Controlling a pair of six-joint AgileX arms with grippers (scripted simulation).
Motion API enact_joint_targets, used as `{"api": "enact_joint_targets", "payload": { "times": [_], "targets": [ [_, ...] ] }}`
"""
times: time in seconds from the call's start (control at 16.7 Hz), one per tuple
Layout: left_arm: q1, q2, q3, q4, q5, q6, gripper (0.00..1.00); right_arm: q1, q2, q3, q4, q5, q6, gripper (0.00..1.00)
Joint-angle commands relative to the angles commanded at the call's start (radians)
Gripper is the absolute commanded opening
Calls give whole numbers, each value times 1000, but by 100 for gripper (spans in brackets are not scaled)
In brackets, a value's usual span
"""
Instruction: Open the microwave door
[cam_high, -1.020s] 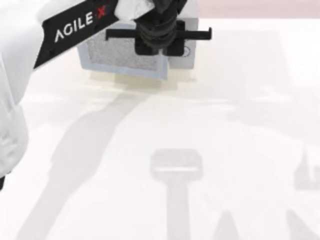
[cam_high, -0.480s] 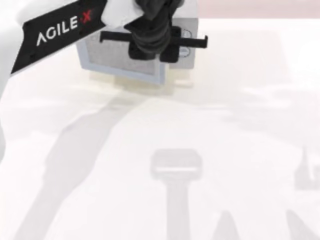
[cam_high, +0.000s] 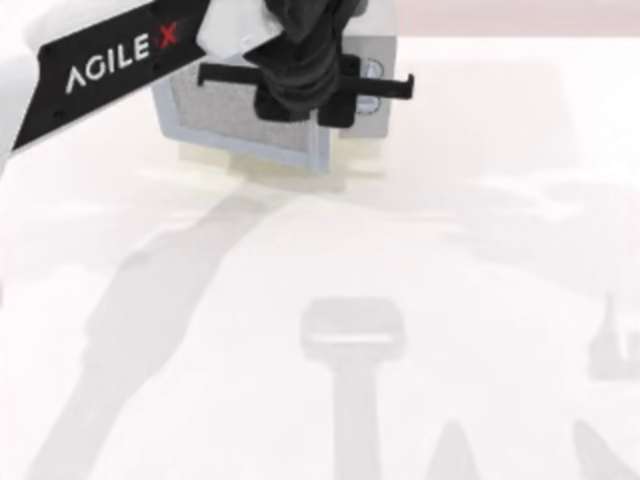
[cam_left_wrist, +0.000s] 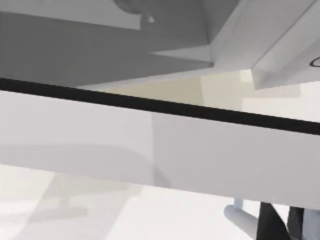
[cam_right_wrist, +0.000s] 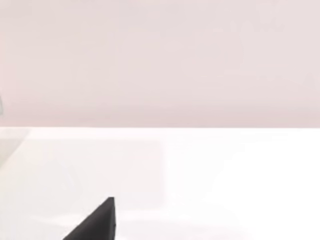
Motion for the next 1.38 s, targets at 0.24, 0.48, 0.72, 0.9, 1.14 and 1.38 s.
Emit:
{"api": "enact_joint_targets", "payload": {
  "times": [0.24,0.48,0.72,0.9,1.14,1.38],
  "targets": [
    [0,0,0,0,0,0,0,0,0,0,0,0,0,100],
    [0,0,0,0,0,0,0,0,0,0,0,0,0,100],
    [0,0,0,0,0,0,0,0,0,0,0,0,0,100],
    [0,0,0,0,0,0,0,0,0,0,0,0,0,100],
    [-7,4,-1,0,5,-4,0,0,0,0,0,0,0,100],
    [1,-31,-46,24,21,33,0,0,0,0,0,0,0,100]
  ]
}}
